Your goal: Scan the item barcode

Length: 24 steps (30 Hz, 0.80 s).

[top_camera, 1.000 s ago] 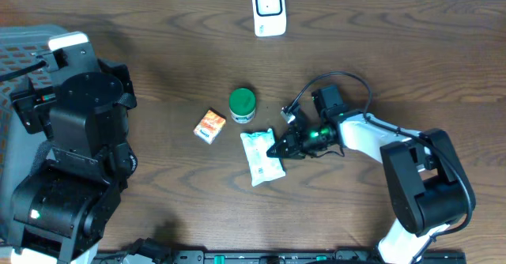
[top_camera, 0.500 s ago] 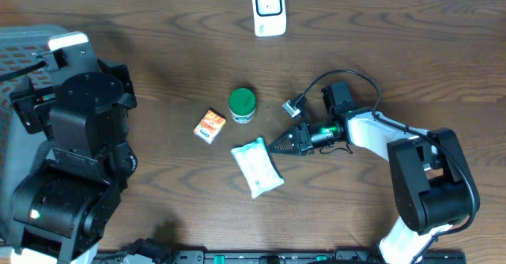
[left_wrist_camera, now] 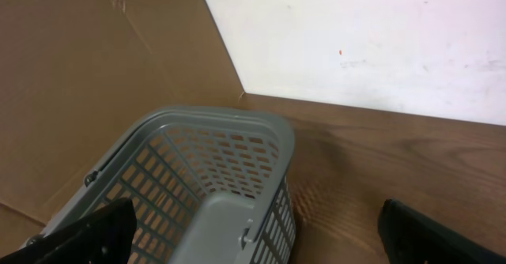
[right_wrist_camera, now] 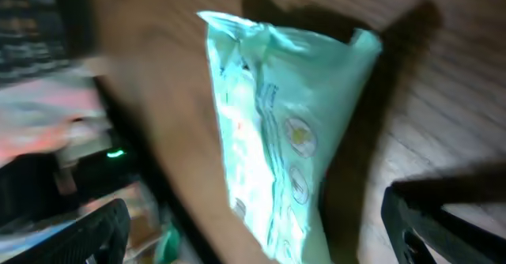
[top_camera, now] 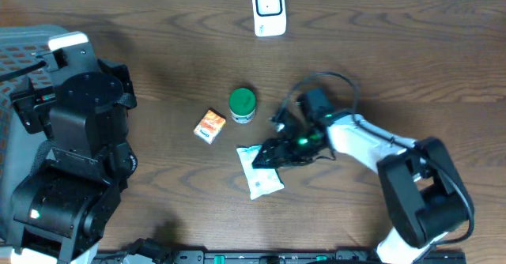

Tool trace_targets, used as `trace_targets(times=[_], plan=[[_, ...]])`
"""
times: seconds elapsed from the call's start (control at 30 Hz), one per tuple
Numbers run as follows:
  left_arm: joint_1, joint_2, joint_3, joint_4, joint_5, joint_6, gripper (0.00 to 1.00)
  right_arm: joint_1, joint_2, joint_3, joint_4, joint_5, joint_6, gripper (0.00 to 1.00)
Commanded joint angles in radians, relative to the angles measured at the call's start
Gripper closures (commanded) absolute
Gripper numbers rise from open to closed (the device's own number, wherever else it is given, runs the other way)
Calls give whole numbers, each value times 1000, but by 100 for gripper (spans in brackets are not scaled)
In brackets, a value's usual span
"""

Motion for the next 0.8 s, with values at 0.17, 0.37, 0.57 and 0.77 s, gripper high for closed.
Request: trace_targets(times=[0.17, 0.37, 0.57, 0.77], plan=[[4, -1, 5, 1, -3, -13, 2, 229, 70, 105, -105, 556, 146, 1], [4, -1, 5, 0, -3, -13, 2, 234, 219, 223, -200, 550, 138, 25], [4, -1, 5, 1, -3, -13, 2, 225, 241, 280, -266, 542, 120, 47], [4, -1, 5, 1, -3, -13, 2, 225, 227, 288, -331, 542, 80, 33]])
